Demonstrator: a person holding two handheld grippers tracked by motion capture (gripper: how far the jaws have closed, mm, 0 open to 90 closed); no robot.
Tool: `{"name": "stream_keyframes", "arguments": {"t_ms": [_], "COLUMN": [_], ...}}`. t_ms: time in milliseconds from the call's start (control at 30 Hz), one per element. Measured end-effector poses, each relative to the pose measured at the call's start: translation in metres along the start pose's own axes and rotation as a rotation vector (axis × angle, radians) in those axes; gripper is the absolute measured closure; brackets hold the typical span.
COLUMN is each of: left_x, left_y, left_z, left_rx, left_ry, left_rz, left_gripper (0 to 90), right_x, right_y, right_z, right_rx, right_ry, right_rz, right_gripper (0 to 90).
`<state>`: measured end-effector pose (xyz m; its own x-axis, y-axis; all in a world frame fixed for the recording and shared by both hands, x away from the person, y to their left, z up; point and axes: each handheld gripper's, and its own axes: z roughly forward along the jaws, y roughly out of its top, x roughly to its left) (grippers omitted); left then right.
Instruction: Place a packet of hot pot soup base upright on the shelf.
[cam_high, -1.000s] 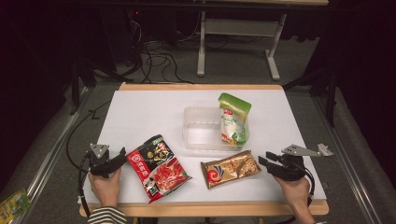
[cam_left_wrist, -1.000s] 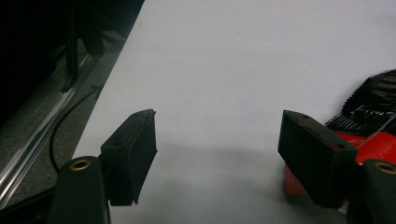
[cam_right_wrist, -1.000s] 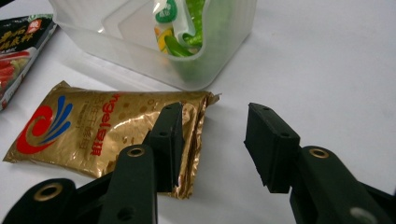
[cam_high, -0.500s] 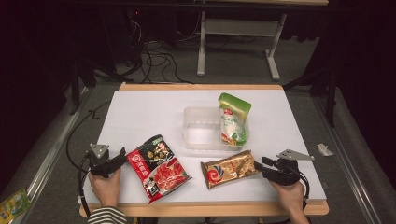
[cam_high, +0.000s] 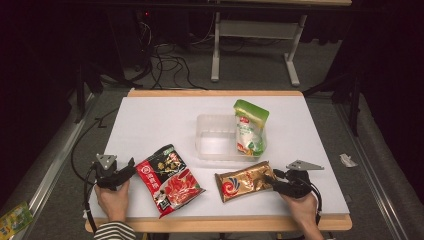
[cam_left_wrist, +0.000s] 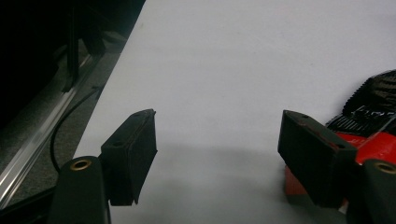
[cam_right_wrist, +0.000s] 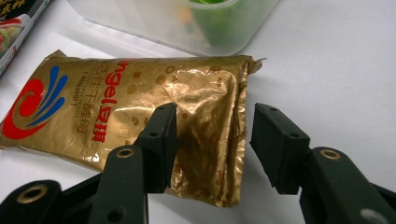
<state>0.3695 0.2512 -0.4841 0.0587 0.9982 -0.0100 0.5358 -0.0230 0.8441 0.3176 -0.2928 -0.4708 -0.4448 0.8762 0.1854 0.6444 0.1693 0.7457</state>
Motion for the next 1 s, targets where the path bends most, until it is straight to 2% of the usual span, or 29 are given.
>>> {"name": "stream_keyframes", "arguments": {"t_ms": [233, 433, 500, 533, 633, 933, 1000], "left_x": [0.0000, -0.0002, -0.0001, -0.0002, -0.0001, -0.0001, -0.0003], "left_y": [-0.0001, -0.0001, 0.0000, -0.0001, 0.0000, 0.0000, 0.0000], "left_z": [-0.0001, -0.0002, -0.0002, -0.0001, -0.0002, -0.0001, 0.0003], "left_rx": [-0.001, -0.001, -0.001, -0.001, 0.000, 0.000, -0.002], "left_ry": [0.001, 0.002, 0.002, 0.003, 0.002, 0.001, 0.001], "left_rz": [-0.001, 0.001, 0.000, 0.001, 0.000, 0.000, -0.003], "left_gripper": [28.6, 28.6, 28.6, 28.6, 28.6, 28.5, 28.5], "right_x": [0.0019, 0.0011, 0.0023, 0.0021, 0.0019, 0.0022, 0.0010], "right_y": [-0.0003, -0.0042, -0.0048, -0.0050, -0.0053, -0.0050, -0.0038], "right_z": [0.0066, 0.0073, 0.0065, 0.0059, 0.0049, 0.0030, 0.0013], "right_rx": [0.034, 0.061, 0.068, 0.070, 0.071, 0.068, 0.059], "right_ry": [0.010, 0.067, 0.074, 0.070, 0.067, 0.065, 0.081], "right_rz": [-0.001, -0.024, -0.022, -0.039, -0.044, -0.062, -0.041], "right_gripper": [56.0, 73.0, 77.3, 81.2, 85.5, 90.0, 90.0]}}
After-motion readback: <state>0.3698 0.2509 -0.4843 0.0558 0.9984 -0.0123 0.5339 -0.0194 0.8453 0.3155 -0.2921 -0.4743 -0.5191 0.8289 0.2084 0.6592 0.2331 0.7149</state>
